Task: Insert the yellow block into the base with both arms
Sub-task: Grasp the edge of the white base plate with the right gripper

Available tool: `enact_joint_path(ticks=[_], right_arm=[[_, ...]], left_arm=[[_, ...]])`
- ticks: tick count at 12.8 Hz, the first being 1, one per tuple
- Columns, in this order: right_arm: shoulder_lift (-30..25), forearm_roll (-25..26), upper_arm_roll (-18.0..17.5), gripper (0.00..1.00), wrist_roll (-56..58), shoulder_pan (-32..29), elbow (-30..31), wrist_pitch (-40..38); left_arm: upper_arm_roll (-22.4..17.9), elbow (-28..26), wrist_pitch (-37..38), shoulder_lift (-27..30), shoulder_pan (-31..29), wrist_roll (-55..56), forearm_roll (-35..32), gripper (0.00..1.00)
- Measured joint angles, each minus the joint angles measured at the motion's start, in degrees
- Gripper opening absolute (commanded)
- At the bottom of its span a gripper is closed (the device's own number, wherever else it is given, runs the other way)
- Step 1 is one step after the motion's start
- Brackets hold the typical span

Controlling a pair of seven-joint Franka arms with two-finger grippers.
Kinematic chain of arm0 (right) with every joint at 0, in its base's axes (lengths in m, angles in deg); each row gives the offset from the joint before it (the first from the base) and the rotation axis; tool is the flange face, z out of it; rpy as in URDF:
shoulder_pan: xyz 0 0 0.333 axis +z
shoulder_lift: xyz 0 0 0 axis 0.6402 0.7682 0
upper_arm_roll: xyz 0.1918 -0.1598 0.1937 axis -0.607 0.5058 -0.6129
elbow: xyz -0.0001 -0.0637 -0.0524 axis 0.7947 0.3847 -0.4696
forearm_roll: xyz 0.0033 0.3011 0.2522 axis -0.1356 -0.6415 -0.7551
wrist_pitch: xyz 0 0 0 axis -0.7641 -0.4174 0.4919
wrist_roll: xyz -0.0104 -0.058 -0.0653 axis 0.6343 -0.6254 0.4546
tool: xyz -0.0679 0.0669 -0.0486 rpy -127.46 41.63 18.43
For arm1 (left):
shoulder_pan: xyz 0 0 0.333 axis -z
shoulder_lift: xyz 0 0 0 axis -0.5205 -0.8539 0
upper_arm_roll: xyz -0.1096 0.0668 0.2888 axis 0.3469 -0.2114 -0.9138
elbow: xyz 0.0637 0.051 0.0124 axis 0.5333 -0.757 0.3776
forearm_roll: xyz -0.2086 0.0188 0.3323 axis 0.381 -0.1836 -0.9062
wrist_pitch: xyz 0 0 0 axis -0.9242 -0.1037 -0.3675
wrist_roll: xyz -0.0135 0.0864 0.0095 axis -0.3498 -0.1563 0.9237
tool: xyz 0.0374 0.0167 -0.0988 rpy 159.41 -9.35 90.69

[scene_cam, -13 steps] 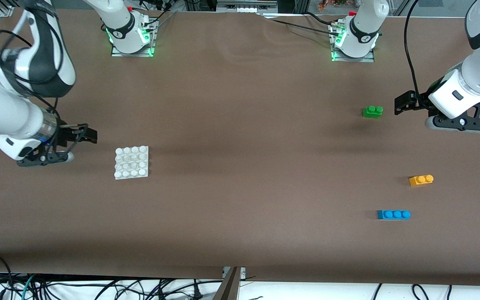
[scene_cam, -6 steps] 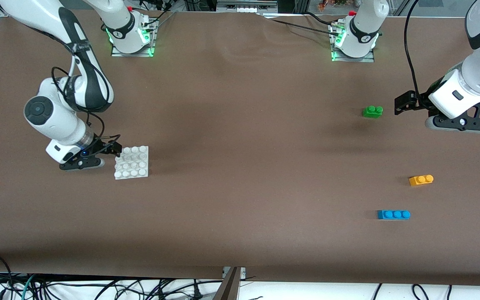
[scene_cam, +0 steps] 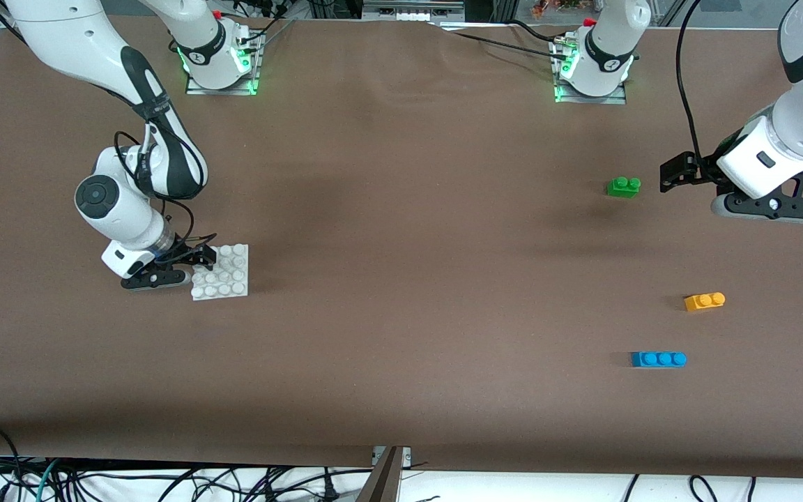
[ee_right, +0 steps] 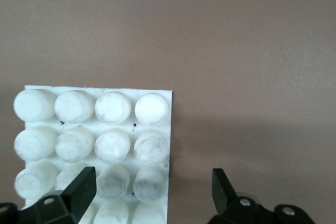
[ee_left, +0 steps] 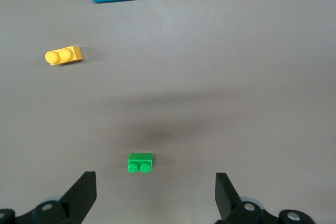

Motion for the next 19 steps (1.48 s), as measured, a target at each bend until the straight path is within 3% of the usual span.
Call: enact_joint_path(ticks=[19], right_arm=[[2.23,-1.97,-0.48,0.95,-2.27,1.01,-1.09,2.85]], left_arm=[[0.00,0.00,0.02,0.00,0.00,0.00,0.00,1.00]])
